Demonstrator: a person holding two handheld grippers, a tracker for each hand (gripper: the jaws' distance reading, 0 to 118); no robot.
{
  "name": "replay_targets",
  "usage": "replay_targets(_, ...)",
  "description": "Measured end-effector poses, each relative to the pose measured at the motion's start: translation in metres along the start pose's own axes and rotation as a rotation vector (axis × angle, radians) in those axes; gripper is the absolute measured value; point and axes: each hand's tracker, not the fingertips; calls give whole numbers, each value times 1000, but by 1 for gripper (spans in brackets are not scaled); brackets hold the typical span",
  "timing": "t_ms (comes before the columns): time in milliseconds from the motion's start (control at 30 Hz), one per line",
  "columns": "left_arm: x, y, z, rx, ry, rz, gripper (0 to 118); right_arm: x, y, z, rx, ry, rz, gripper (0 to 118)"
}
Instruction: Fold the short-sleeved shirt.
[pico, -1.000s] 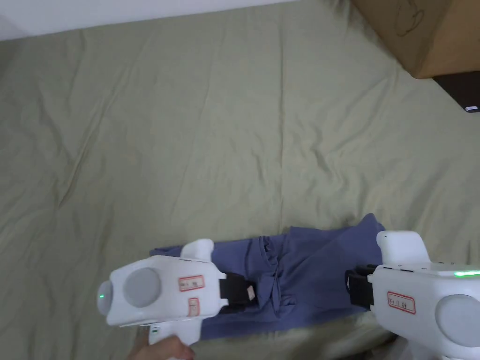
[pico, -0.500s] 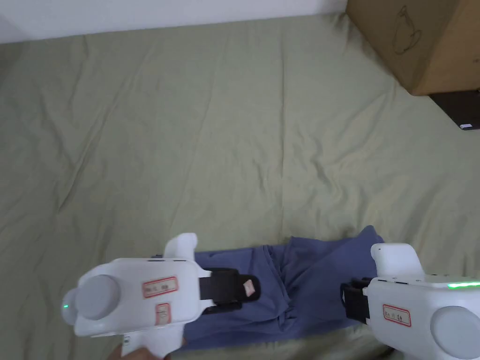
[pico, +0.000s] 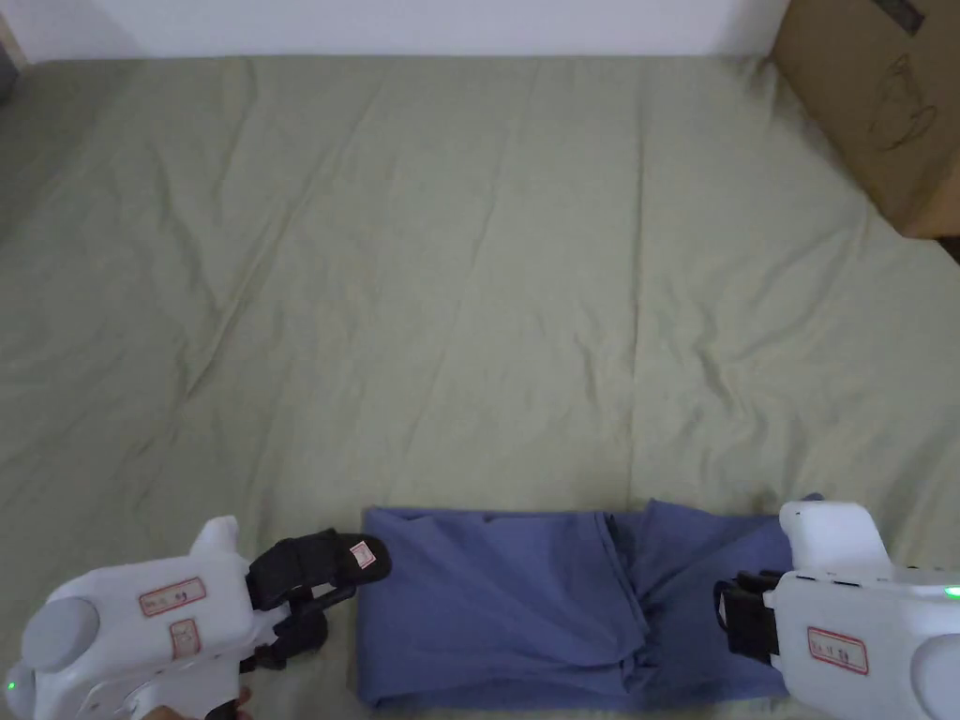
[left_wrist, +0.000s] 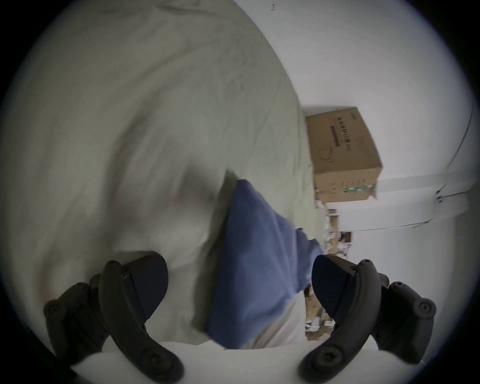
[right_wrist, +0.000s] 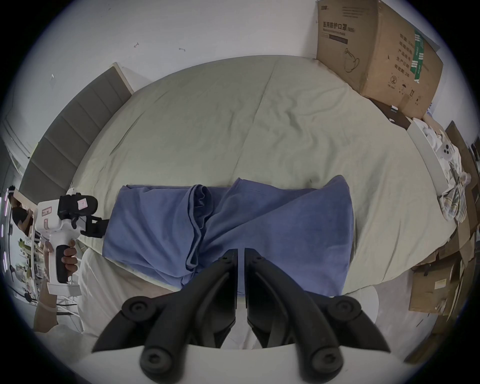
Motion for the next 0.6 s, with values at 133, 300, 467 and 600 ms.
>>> replay_targets(133,-2,3,-34,-113,-210,50,107,-2,3,-6,-15,-9,16,6)
replay_targets(300,-14,6,-53,-133,-43,20,11,-9,4,-6,-34,1,29,6)
replay_targets(467,-1,15,-22,-132,-5,-55,11,-15,13,-11,-44,15,28,6)
replay_targets(600,-16,37,27,-13,60,-22,11,-18,17,-11,-35,30,16,6)
